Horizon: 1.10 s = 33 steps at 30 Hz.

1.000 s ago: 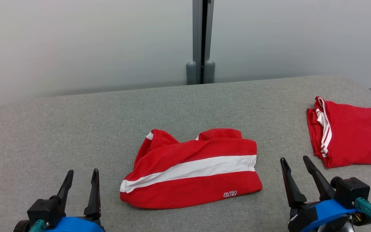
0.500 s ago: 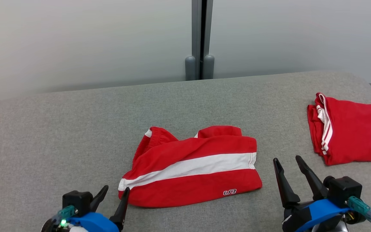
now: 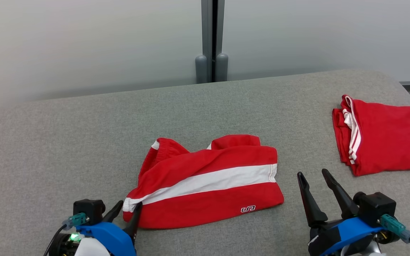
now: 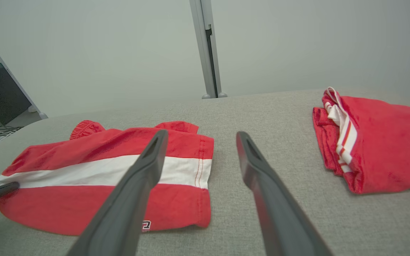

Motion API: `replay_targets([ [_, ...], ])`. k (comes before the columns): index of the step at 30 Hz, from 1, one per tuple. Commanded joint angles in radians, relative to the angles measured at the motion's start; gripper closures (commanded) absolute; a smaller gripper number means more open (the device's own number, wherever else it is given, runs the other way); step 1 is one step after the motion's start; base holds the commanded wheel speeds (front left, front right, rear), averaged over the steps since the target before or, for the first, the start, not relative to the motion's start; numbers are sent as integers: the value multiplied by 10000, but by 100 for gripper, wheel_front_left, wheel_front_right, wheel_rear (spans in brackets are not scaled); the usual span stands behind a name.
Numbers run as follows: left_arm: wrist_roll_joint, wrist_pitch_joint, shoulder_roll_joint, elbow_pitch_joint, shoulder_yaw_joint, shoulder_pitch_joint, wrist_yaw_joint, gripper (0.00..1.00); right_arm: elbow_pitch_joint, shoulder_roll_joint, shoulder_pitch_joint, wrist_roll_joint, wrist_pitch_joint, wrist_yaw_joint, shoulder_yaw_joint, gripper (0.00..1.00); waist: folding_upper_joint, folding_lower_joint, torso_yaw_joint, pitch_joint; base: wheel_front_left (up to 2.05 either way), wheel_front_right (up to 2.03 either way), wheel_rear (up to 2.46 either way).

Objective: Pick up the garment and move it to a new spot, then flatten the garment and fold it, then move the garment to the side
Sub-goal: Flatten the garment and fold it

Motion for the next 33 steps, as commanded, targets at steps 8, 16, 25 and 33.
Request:
replay_targets([
  [8,22,-641,66,123,-52,-319,-122,100,10,-9,-154,-18,-65,5,-63,0,0,0,49,124,0,0,0],
  [16,-6,-1327,208,-619,194,336,271,100,751,-6,-627,289,1529,5,2,0,0,0,263,266,0,0,0],
  [25,-119,-1227,148,-879,135,441,385,100,2575,-11,-1966,1207,2921,5,327,0,0,0,500,484,0,0,0],
  [33,-207,-1240,53,-695,87,204,352,100,3975,-8,-2957,1494,2847,5,1184,0,0,0,492,637,0,0,0],
])
